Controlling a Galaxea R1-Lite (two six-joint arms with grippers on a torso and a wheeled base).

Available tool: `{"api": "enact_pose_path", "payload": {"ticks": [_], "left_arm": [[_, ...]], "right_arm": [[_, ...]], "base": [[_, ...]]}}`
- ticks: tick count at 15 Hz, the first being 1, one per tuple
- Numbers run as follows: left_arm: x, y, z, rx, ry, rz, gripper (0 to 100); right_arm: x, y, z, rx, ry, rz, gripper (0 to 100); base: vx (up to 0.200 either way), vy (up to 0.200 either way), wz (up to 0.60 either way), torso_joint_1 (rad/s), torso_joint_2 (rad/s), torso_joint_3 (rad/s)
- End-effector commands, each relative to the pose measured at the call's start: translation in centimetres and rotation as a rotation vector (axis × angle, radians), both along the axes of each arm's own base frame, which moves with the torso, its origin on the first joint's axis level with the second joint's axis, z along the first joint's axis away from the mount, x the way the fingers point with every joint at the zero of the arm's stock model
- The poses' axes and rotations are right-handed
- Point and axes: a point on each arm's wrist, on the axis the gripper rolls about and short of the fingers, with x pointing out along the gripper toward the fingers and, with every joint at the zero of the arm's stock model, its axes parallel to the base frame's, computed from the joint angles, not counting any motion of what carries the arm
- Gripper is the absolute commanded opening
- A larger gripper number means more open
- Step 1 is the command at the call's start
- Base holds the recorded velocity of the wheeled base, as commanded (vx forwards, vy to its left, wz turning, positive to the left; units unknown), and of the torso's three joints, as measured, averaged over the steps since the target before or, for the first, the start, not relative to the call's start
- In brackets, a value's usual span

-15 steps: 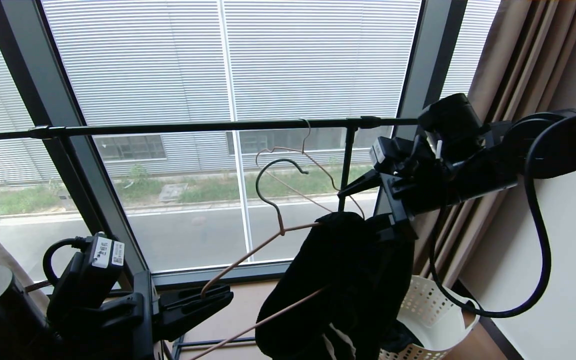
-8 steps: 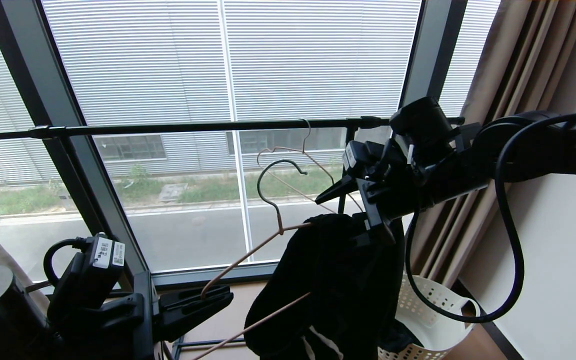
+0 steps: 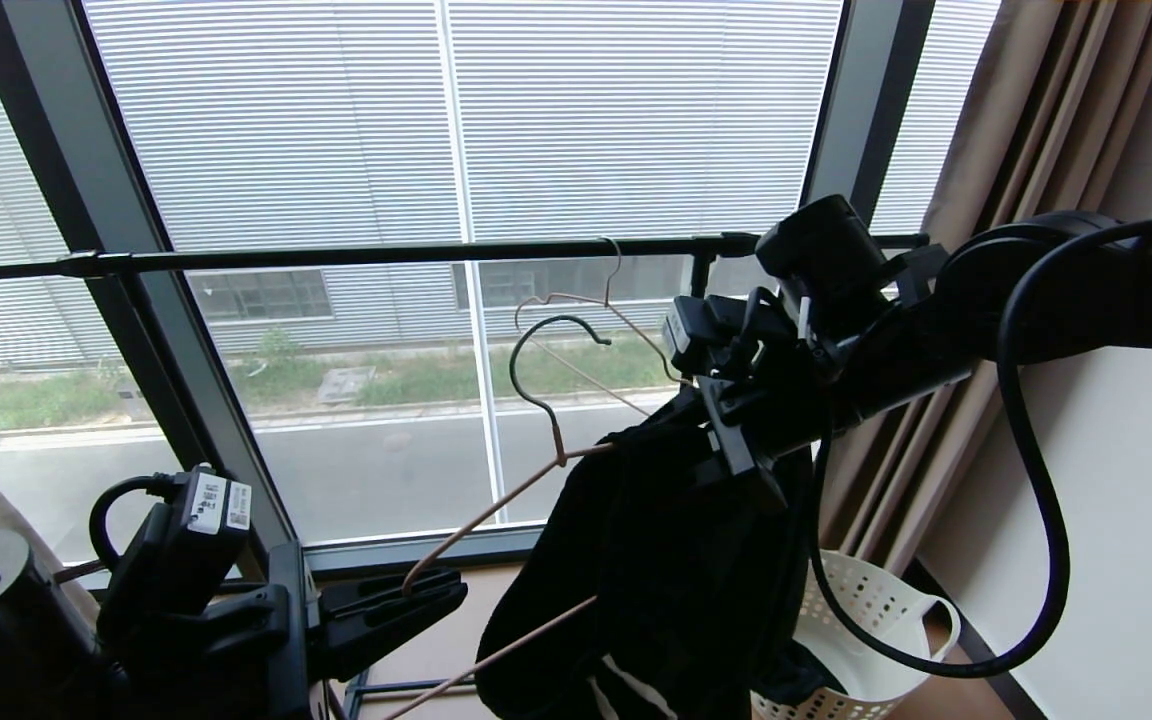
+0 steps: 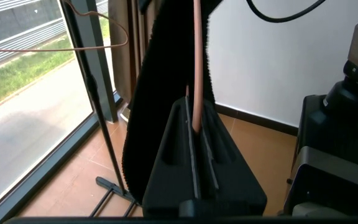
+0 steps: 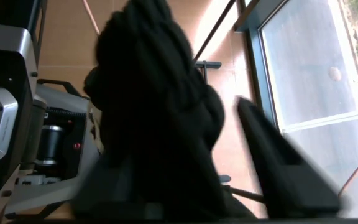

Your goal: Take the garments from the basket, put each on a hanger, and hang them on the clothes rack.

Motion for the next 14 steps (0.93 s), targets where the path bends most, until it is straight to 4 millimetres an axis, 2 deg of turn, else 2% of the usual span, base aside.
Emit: {"api": "enact_pose_path", "payload": {"ticks": [1, 3, 7, 12, 13, 14], "left_arm": [[0.2, -0.1, -0.2, 0.005, 0.012, 0.001, 0], [0.3, -0.1, -0.2, 0.004, 0.016, 0.003, 0], [0.3, -0.1, -0.4, 0.009, 0.02, 0.004, 0], [0.6, -0.2, -0.6, 0.016, 0.028, 0.005, 0], [0.7, -0.2, -0.7, 0.018, 0.035, 0.009, 100], [0.8, -0.2, -0.7, 0.018, 0.035, 0.012, 100]], "right_arm": [[-0.4, 0.3, 0.1, -0.002, 0.002, 0.012, 0], [-0.6, 0.3, 0.0, -0.008, 0.01, 0.018, 0], [-1.4, -0.2, 1.1, 0.005, -0.012, 0.018, 0], [-1.4, -0.2, 1.0, 0.003, -0.008, 0.02, 0], [-1.4, -0.2, 0.9, 0.001, -0.006, 0.021, 0], [-1.4, -0.2, 0.8, 0.0, -0.004, 0.019, 0]], "base": [[0.0, 0.0, 0.0, 0.0, 0.0, 0.0], [0.0, 0.0, 0.0, 0.0, 0.0, 0.0], [0.0, 0.0, 0.0, 0.0, 0.0, 0.0], [0.0, 0.0, 0.0, 0.0, 0.0, 0.0], [0.0, 0.0, 0.0, 0.0, 0.0, 0.0], [0.0, 0.0, 0.0, 0.0, 0.0, 0.0]]}}
